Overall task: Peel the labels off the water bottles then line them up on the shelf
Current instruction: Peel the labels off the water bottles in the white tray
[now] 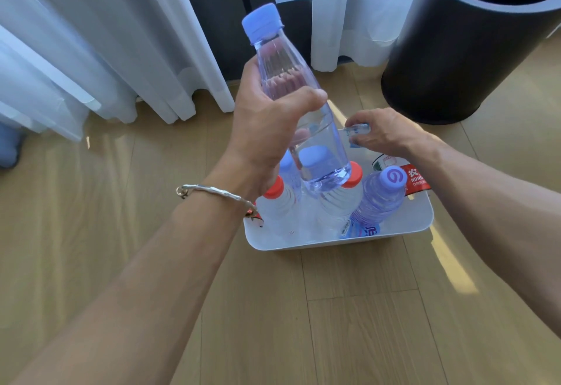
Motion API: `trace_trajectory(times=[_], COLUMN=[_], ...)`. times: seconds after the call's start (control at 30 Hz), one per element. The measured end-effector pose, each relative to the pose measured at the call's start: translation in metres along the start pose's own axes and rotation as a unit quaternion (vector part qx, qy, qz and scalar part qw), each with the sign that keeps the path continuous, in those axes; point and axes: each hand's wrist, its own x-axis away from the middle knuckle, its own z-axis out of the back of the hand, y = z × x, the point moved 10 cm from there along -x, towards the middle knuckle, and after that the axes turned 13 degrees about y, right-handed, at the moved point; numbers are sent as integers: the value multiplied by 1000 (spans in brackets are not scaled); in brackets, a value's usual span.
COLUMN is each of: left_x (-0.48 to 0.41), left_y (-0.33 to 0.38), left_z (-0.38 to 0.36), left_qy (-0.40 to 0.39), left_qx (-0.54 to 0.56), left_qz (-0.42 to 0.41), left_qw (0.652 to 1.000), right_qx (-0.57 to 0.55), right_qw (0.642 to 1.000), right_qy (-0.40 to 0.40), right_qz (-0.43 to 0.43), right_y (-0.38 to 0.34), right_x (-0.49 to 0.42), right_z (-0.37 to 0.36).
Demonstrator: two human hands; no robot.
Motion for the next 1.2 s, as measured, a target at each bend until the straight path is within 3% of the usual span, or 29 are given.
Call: trace_trajectory(times=[0.43, 0.57, 0.63, 0.73, 1.0, 1.2], left_x=[0, 0, 0, -1, -1, -1], left_y=[1, 2, 2, 1, 1, -1], left_z=[1, 1, 1, 2, 2, 2], left_qy=[0, -3, -2, -2, -2, -2], left_qx=[-8, -8, -8, -1, 3, 6], left_qz=[-9, -11, -10, -6, -3, 2], left_qw=[1000, 1000, 1000, 1000, 1000, 1000], right_qx=[64, 130, 150, 116, 58, 109], right_qw=[998, 987, 982, 990, 997, 994], right_qy=[-15, -38, 2, 52, 41, 16], right_qz=[7, 85, 117, 65, 32, 14], right_y=[12, 4, -6, -7, -1, 8], right_x=[-5, -3, -3, -5, -6, -7], right_z=[-12, -18, -14, -5, 0, -9])
